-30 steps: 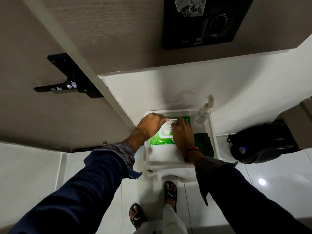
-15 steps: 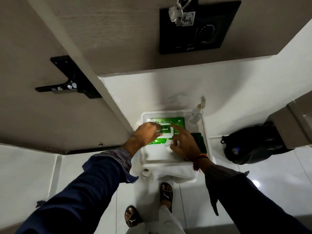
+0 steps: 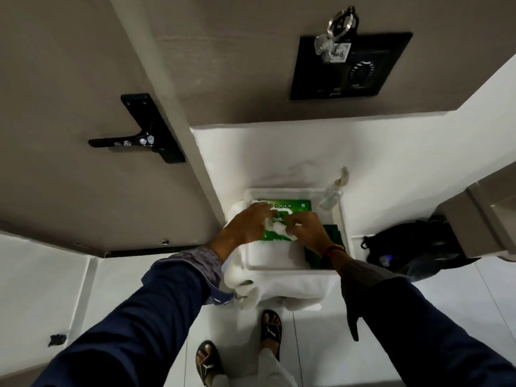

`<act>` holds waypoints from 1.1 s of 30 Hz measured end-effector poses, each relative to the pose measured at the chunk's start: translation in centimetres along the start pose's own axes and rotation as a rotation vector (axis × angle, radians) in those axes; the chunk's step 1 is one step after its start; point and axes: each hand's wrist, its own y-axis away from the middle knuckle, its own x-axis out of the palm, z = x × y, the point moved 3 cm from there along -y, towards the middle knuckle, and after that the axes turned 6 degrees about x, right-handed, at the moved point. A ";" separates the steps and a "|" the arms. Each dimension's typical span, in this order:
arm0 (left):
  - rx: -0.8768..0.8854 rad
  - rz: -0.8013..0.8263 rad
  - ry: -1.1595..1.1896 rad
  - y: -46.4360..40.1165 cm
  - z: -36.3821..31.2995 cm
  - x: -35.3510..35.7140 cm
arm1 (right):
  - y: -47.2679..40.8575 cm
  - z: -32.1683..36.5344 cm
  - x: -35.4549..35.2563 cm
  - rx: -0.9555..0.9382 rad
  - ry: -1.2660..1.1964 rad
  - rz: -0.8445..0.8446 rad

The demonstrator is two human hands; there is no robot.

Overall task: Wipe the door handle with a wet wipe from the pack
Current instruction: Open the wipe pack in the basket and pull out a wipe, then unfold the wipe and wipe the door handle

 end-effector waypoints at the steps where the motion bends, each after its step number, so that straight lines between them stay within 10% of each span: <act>1: 0.010 -0.051 0.104 0.6 0.0 -1.3 | 0.2 1.3 -0.4 -0.009 -0.092 -0.021; 12: -0.091 -0.563 0.612 10.5 2.1 -15.8 | 1.6 17.9 1.4 -0.013 -0.702 0.050; 20: -0.151 -0.822 0.867 18.6 4.8 -21.3 | 3.6 27.5 6.1 -0.195 -0.687 -0.087; 33: -0.085 -0.795 1.039 22.4 6.8 -23.6 | 3.4 31.4 9.3 -0.039 -0.706 -0.092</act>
